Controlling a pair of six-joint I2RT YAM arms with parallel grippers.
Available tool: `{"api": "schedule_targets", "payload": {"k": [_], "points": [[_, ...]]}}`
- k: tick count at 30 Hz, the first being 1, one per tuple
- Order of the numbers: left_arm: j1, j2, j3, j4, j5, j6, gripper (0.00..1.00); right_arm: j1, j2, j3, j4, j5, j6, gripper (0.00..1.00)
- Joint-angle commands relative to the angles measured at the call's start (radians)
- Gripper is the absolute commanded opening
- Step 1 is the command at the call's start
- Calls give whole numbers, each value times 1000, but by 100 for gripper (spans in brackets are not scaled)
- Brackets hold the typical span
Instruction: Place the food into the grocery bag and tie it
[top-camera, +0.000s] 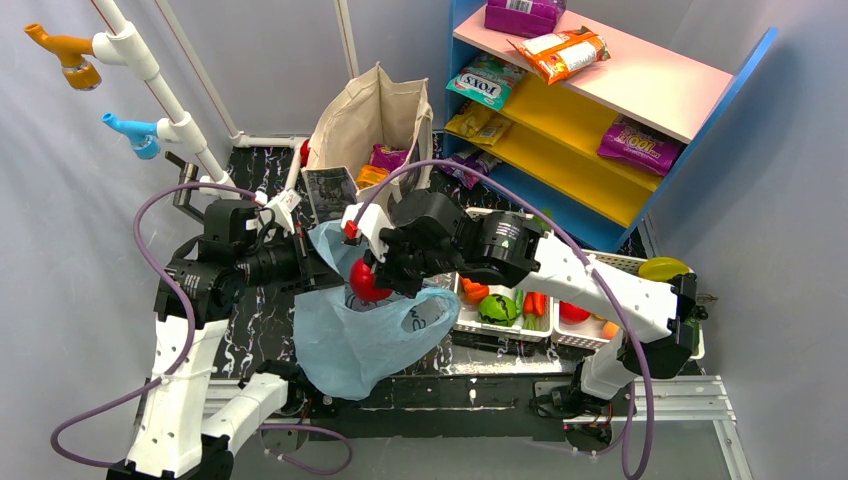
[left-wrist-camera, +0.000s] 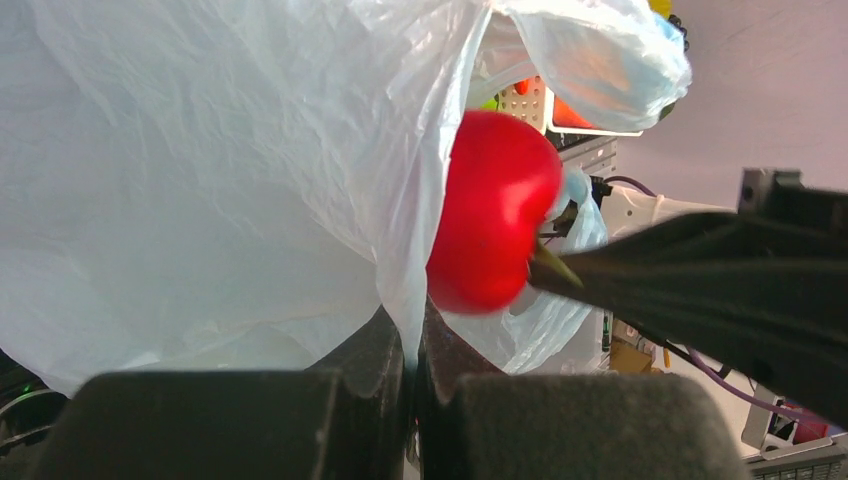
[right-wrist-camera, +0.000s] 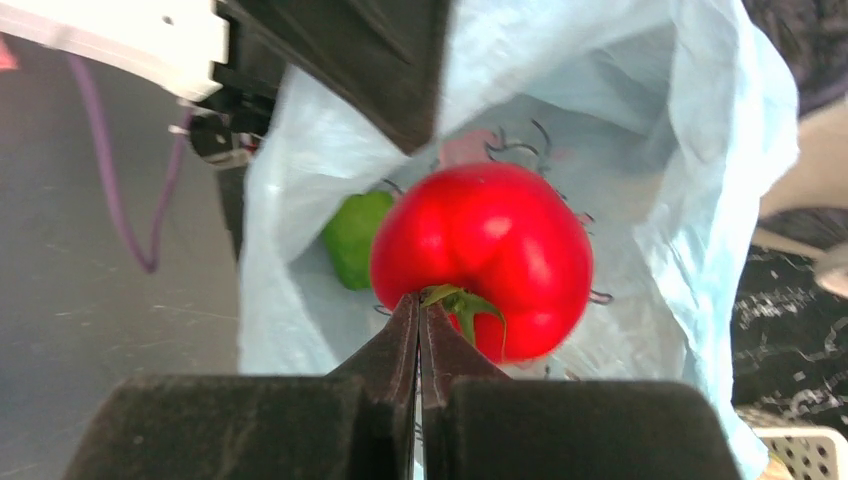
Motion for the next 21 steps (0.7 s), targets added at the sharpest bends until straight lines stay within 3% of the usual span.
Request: {"api": "schedule_targets", "payload": {"k": [1,15,17,19,21], "points": [[-4,-5,27,-37,20,20,0,-30,-74,-59,74,134,-41,1],[-5,5,39,-34,30,20,0,-46,27,3,90,-141,-9,1],[-4,3,38,-35,27,20,0,-46,47,27,73,-162,2,28],[-4,1,36,-37,25,18,0,-45,68,58,49,-149,23,70],[-4,-1,33,-35,25,18,0,-45,86,85,19,-131,28,77]]}}
